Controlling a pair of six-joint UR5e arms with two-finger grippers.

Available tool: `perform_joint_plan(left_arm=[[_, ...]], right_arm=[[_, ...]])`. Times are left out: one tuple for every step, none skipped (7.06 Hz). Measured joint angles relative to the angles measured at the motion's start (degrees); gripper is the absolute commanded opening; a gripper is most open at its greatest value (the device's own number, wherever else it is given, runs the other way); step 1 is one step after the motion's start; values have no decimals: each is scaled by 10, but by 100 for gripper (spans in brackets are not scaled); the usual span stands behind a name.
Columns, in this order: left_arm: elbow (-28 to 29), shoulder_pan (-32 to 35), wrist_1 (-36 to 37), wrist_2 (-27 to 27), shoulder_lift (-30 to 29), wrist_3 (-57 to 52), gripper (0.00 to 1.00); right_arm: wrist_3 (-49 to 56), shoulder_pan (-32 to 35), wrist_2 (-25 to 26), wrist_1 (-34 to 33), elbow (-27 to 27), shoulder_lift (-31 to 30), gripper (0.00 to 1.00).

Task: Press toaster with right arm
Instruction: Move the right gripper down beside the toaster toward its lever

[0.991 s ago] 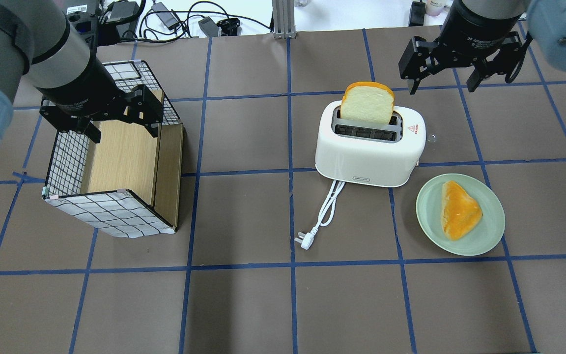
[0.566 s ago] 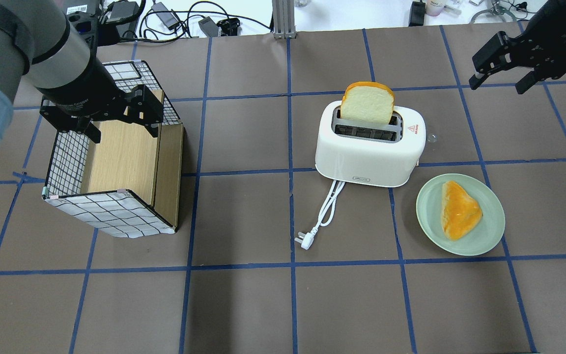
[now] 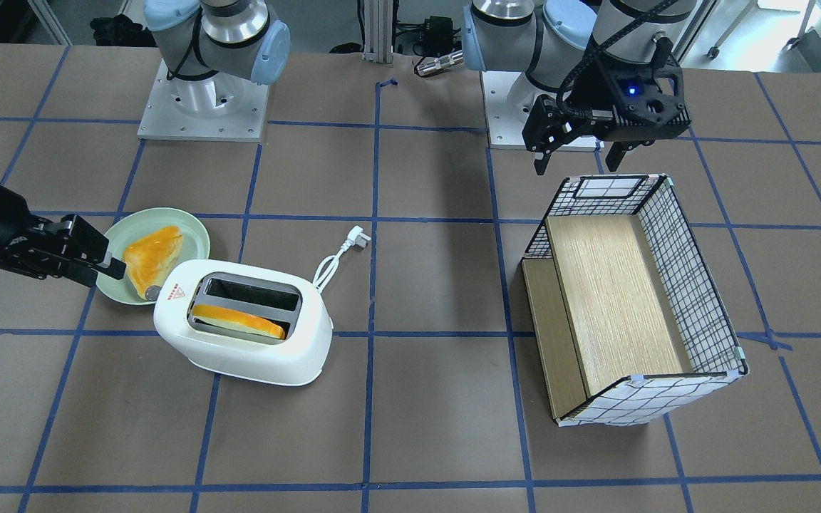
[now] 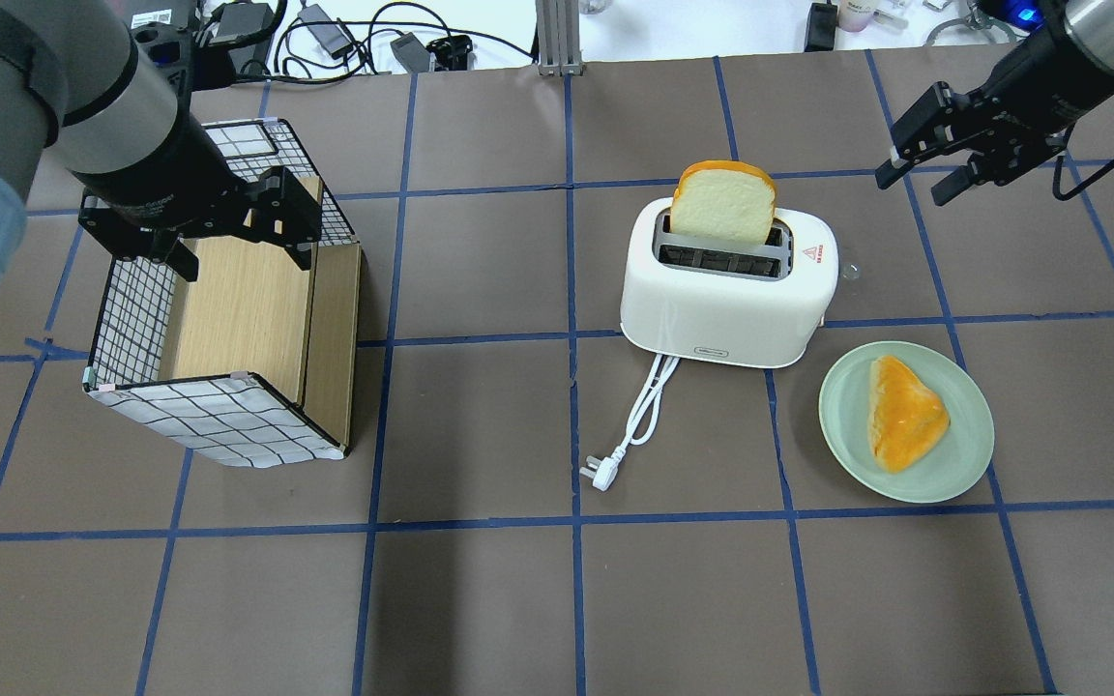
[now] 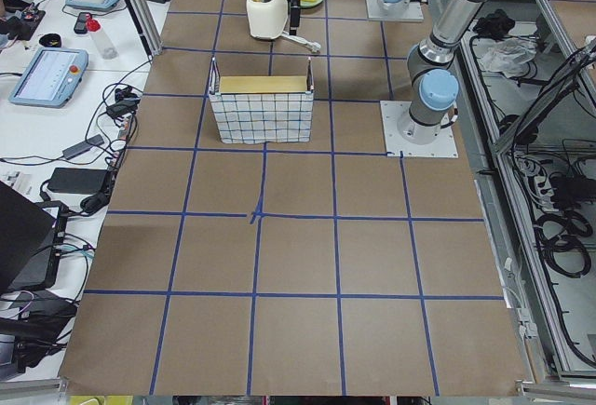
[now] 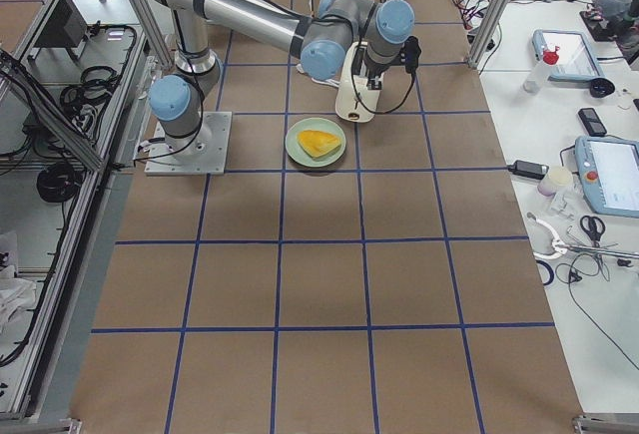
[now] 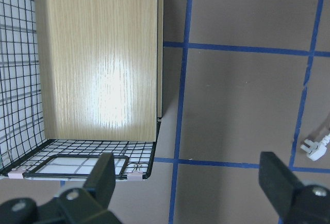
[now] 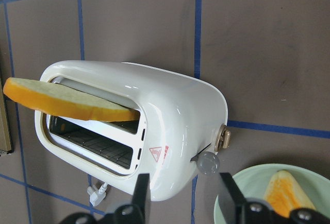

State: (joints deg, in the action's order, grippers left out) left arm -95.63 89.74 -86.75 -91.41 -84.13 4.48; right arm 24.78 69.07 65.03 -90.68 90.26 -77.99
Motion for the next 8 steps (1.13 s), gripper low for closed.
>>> perform_joint_plan(left_arm=[[0, 0, 0, 0, 0, 0, 100], [0, 0, 0, 0, 0, 0, 100], [0, 0, 0, 0, 0, 0, 100], [0, 0, 0, 0, 0, 0, 100], [0, 0, 0, 0, 0, 0, 100], [0, 0, 0, 0, 0, 0, 100], [0, 0, 0, 0, 0, 0, 100], [0, 0, 0, 0, 0, 0, 100]], right_arm=[[18, -9, -5, -1, 4, 10, 12], [36, -21, -8, -1, 10, 18, 6], [57, -33, -17, -1, 18, 23, 3], [72, -40, -32, 0, 30, 26, 3], [79, -43, -49, 1, 42, 27, 3], [80, -43, -69, 2, 54, 27, 3], [81, -44, -81, 3, 63, 27, 3], [81, -44, -87, 4, 69, 27, 4]])
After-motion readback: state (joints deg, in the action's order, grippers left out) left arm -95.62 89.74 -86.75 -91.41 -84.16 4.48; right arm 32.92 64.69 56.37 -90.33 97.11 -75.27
